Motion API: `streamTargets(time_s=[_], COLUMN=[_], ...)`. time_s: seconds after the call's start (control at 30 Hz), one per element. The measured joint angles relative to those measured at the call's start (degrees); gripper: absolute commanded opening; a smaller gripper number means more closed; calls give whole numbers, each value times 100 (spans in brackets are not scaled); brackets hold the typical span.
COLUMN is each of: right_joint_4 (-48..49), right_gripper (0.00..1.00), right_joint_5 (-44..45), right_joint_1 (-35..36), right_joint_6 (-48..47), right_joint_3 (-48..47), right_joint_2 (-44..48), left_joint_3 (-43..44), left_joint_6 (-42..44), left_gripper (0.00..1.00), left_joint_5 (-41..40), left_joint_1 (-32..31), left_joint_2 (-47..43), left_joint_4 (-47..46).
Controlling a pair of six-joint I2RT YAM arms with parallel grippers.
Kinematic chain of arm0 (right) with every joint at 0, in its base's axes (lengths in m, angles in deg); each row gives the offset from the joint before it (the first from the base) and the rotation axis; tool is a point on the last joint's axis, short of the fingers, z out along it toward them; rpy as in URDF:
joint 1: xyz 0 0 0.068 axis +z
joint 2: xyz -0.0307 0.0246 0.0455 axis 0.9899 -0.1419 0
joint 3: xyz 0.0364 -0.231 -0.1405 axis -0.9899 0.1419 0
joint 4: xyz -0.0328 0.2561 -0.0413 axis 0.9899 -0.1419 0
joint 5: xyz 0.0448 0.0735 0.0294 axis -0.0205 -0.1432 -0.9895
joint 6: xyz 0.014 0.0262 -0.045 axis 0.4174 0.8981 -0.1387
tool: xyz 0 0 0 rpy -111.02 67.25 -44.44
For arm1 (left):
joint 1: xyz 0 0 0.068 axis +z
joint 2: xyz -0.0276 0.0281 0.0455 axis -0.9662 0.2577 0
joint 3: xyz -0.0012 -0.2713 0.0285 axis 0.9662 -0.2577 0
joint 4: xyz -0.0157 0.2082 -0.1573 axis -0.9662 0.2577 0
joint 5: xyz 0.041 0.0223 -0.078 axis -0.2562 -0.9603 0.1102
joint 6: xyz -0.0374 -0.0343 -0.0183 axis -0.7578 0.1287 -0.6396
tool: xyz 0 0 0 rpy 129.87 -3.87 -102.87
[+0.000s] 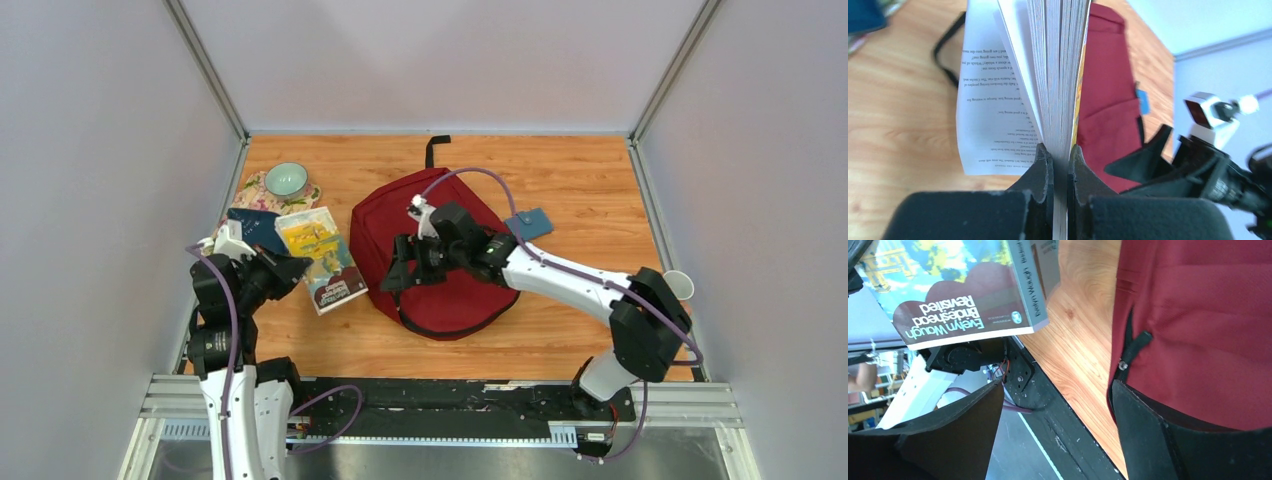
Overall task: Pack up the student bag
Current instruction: Pick up the book from the center of the board.
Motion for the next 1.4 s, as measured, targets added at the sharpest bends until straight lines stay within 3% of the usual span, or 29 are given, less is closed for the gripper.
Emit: streamTargets(time_s=[0.2, 0.47, 0.83, 1.07, 1.17, 1.37, 1.4], right_joint_4=[278, 933, 1639, 2249, 2566, 3027, 3036], right_gripper=[84, 86, 86, 86, 81, 52, 43], right_joint_5=[-321, -503, -560, -811, -973, -1178, -1180], right_joint_1=[-476, -522, -614, -651, -651, -671, -686], right_joint_6=[160, 232, 522, 782, 933, 1165, 1182], right_joint_3=[605, 903, 1119, 1132, 1239, 1478, 1513], right_joint_2=[857, 1659, 1368, 1097, 1091, 1093, 1097], left_joint_3=[-131, -968, -1591, -1921, -2006, -2105, -2111], left_joint_6=[-584, -1746, -3038, -3206, -3202, -3176, -3139], left_gripper=[0, 0, 0, 0, 0, 0, 0], left_joint_5=[1305, 2498, 3110, 3042, 2997, 2931, 2924], left_joint_1=[-157, -352, -782, -1438, -1698, -1886, -1886], left_joint_2=[199, 328, 643, 970, 1117, 1276, 1285], left_joint_4=[-1346, -3620, -6109, -6806, -6918, -7112, -7097])
